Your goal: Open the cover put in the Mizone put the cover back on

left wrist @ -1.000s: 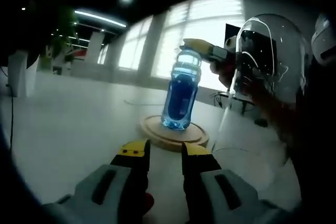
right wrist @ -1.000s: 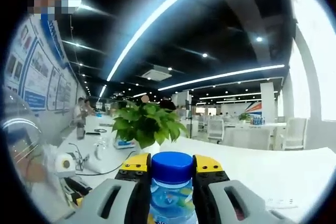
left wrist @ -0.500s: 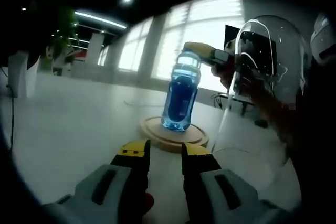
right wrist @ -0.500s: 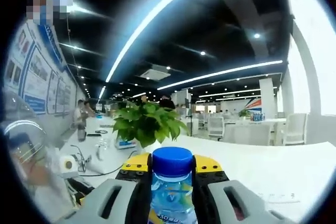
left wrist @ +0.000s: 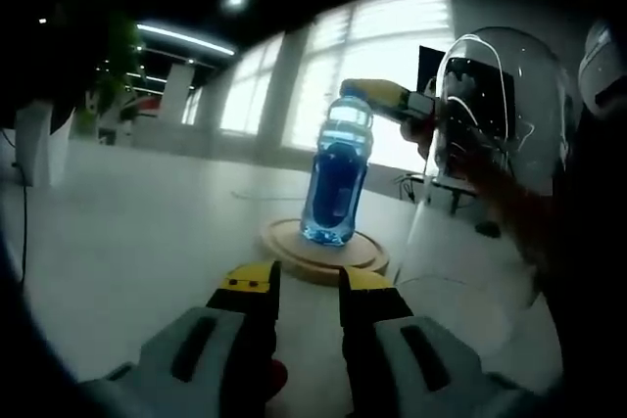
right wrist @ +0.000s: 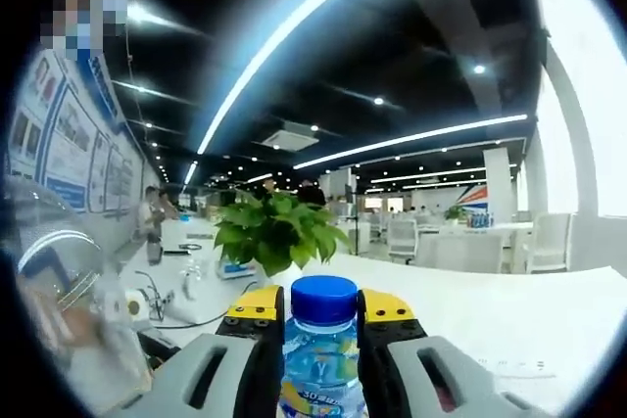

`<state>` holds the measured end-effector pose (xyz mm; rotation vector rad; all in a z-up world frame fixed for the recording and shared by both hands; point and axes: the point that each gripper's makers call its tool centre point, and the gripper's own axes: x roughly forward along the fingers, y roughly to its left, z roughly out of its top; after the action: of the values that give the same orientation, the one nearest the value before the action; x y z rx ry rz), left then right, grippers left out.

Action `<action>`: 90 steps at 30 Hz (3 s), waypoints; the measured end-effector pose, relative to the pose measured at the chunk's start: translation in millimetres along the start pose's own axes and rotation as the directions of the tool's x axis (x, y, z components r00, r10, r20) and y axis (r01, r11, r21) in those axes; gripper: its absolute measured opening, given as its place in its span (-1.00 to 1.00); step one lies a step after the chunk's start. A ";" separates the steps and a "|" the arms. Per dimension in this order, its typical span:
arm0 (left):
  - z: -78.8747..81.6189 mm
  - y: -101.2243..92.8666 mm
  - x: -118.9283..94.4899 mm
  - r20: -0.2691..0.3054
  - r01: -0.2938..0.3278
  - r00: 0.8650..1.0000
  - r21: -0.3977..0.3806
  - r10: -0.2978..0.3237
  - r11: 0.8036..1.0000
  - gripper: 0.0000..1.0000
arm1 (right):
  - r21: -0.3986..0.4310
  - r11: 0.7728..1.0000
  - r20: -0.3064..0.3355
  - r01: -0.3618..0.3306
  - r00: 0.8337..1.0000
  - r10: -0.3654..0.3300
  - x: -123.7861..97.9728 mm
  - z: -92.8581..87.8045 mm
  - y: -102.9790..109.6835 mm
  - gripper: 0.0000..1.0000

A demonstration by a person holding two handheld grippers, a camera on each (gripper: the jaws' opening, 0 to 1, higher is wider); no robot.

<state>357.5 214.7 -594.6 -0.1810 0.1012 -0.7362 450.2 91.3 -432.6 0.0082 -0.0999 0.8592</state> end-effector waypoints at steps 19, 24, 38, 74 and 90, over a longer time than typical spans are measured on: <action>0.0 1.5 0.0 0.000 -0.003 1.000 -0.001 0.003 1.000 -0.62 | 0.009 1.000 0.018 0.006 1.000 -0.006 -33.5 6.1 3.4 -0.56; 0.3 0.3 0.3 0.003 -0.001 1.000 -0.001 0.001 1.000 -0.62 | 0.005 1.000 0.021 0.021 1.000 -0.021 -43.5 5.6 -0.6 -0.56; 0.3 -3.3 0.8 -0.001 0.000 1.000 0.009 0.000 1.000 -0.62 | 0.029 0.996 0.014 0.082 0.997 -0.082 -74.4 -4.0 -13.1 -0.56; 0.7 -7.7 1.5 0.000 0.007 1.000 0.019 -0.007 1.000 -0.63 | 0.136 0.973 -0.060 0.189 0.981 -0.182 -155.9 -73.1 -21.5 -0.56; 2.0 -4.5 0.7 0.009 0.006 1.000 0.009 -0.006 1.000 -0.63 | 0.123 0.971 -0.074 0.204 0.978 -0.196 -183.0 -100.2 -17.1 -0.56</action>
<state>355.3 211.3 -591.8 -0.1761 0.0892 -0.7418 353.0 -53.4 -548.5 0.1123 0.0144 0.6625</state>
